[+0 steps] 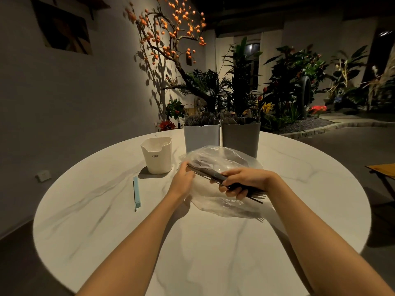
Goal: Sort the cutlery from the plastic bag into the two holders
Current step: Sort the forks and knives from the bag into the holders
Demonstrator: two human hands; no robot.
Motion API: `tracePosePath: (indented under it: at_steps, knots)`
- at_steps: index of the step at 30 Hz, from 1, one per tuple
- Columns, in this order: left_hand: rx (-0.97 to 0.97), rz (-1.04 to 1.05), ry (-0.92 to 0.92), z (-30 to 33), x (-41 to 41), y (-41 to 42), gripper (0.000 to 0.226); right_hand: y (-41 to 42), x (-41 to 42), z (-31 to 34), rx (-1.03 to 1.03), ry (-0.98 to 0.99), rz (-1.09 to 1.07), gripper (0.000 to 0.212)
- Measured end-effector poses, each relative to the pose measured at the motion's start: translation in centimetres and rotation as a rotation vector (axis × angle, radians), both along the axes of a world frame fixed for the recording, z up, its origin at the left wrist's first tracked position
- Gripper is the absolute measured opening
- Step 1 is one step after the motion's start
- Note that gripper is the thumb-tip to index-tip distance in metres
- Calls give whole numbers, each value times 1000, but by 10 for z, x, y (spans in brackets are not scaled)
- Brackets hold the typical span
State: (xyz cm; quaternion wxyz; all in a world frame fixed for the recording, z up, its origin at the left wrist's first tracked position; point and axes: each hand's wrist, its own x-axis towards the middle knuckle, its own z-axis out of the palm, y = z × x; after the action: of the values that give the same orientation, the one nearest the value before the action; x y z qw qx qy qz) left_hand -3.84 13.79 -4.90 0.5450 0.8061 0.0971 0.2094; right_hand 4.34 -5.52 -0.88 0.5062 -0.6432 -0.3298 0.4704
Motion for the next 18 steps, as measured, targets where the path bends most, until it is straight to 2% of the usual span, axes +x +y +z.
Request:
tracePosePath:
  at_steps: [3, 5, 9, 11, 13, 18]
  knots:
    - [-208, 31, -158, 8, -3, 0, 37, -5, -1, 0, 36, -73, 81, 31]
    - [-331, 118, -238, 14, -9, -5, 44, -8, -1, -1, 36, -164, 90, 30]
    - [-271, 99, -334, 19, -17, -11, 52, -10, -7, 2, 83, -227, 82, 14]
    - [-168, 56, -315, 19, -17, -12, 36, -9, -11, 4, 92, -221, 66, 17]
    - [-142, 1, -285, 20, -16, -14, 21, -9, -12, 4, 101, -219, 46, 17]
    - [-161, -52, -246, 21, -20, -17, 22, -10, -10, 1, 139, -167, -75, 22]
